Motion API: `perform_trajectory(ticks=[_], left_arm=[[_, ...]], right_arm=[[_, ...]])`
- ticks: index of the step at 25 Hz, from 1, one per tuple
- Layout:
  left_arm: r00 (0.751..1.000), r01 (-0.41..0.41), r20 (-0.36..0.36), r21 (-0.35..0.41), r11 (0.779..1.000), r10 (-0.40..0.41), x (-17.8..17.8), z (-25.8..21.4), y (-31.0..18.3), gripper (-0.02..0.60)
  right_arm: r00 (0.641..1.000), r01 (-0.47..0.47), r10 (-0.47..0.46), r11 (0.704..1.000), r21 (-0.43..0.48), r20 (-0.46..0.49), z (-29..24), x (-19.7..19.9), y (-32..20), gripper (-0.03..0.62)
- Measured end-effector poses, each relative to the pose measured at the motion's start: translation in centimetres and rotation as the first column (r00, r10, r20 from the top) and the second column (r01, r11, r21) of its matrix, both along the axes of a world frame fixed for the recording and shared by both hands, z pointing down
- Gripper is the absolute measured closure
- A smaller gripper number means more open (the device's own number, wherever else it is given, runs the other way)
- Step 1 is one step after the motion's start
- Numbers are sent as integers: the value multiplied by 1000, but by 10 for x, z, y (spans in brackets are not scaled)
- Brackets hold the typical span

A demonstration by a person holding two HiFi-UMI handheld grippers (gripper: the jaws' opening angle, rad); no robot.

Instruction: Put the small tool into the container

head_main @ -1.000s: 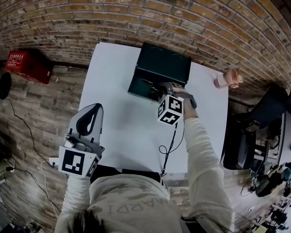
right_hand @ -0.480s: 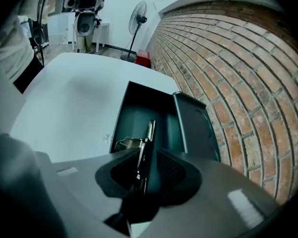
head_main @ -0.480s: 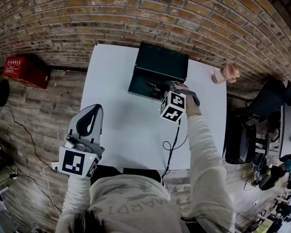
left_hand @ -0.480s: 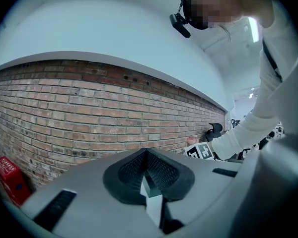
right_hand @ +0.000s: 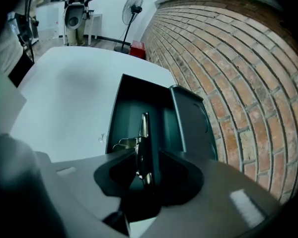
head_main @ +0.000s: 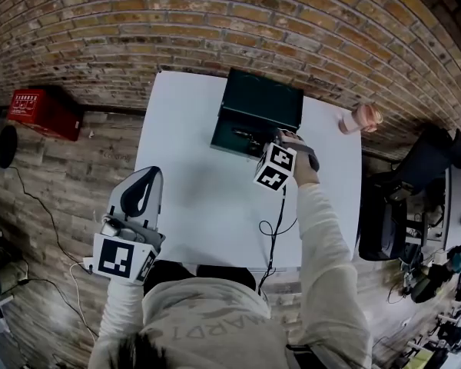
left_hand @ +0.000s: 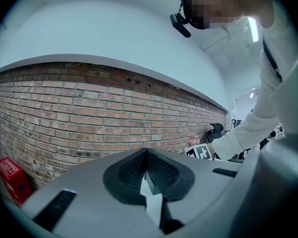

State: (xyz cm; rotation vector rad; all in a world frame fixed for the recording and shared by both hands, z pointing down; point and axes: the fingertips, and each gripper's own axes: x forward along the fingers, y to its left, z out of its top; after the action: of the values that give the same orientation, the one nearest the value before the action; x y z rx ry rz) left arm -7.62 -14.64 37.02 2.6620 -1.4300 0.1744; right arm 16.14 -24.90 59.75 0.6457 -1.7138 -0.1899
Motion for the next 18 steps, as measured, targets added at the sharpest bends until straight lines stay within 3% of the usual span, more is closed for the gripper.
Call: perform_trajectory(ticks=[6,15,18], left_arm=[[1000,-8,-6,0,1000,8,-2,-1,2,575],[999,-34,-10,7,999,34,2,-3,2,575],[998,-56,-11,14,998,56,5,-6,2,575]], right_arm=[[996,-24,30,996,-82,80,-3,-4,18,487],[967,-98,123,988,-124,221,-19,-8,30,496],[934,-159,177,984,-82,309,-35,-11,31,583]])
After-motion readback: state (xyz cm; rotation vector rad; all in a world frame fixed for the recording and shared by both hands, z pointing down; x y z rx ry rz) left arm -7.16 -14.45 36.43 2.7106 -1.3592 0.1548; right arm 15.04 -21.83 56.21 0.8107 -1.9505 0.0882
